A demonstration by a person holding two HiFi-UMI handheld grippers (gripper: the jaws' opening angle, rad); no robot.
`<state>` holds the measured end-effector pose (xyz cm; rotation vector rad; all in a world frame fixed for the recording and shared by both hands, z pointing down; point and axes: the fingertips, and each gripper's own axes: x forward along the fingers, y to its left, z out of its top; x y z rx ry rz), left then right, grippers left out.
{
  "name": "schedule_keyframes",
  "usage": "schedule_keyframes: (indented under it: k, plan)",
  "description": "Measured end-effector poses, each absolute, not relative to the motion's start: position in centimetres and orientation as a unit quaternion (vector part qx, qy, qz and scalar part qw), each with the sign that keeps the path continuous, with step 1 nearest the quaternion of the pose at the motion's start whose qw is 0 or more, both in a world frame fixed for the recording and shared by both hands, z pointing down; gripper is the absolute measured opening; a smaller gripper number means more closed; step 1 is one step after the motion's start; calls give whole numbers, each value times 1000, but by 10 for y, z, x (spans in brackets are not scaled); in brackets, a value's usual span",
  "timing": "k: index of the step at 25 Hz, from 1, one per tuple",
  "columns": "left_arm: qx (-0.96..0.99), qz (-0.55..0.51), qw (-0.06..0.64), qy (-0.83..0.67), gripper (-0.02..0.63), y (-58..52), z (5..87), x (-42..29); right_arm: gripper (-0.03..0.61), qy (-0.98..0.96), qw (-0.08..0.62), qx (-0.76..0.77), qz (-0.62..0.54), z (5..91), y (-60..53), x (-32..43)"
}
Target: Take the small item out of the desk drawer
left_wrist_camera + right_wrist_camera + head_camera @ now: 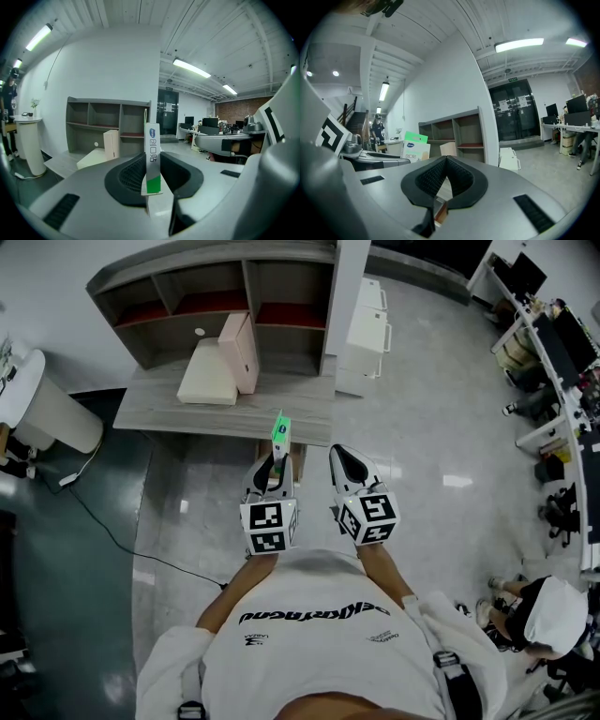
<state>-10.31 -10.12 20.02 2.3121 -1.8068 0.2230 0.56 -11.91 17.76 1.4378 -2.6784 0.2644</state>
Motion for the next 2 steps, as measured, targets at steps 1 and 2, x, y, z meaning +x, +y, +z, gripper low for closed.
schedule_keyframes:
  k: [1,2]
  plan:
    - [782,74,98,-611,101,-100,198,-104,32,-877,45,471,87,177,-119,5]
    - [783,73,96,-611,101,-99,195,-105,32,-876,44,472,87,176,-118,5]
